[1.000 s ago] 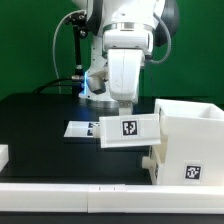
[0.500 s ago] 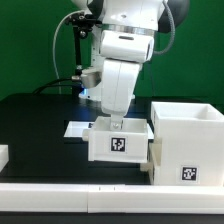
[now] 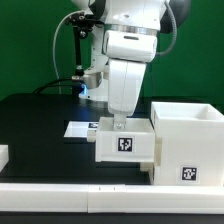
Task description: Assemble drawer
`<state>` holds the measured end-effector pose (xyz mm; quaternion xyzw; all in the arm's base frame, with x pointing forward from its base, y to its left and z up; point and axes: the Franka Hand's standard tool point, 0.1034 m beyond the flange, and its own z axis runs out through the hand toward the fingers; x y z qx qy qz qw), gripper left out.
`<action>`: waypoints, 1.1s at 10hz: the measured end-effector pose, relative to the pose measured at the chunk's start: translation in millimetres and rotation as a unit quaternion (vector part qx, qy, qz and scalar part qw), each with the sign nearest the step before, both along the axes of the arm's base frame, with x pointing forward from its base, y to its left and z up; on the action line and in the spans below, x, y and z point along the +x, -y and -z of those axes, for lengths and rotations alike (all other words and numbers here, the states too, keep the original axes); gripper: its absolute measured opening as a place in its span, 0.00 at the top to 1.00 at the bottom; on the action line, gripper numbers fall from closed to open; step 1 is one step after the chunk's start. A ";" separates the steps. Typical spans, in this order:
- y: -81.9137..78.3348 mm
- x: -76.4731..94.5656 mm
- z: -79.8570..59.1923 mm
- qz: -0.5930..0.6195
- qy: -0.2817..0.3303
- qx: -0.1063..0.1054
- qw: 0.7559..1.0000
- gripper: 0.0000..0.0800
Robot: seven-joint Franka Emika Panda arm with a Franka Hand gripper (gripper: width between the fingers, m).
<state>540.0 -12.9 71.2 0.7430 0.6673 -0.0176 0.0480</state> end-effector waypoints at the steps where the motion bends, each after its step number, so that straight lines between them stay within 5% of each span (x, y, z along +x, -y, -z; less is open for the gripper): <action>1: 0.2 0.0 0.0 0.000 0.000 0.000 1.000 0.95; 5: -2.1 -2.0 -2.3 0.000 -0.016 -0.023 1.000 0.95; 11: -7.5 -3.7 -0.4 -0.002 -0.018 -0.021 1.000 0.95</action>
Offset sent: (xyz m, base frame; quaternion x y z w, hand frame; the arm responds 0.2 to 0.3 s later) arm 0.0035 -0.0108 0.0082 -0.0144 -0.0569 -0.0184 0.9981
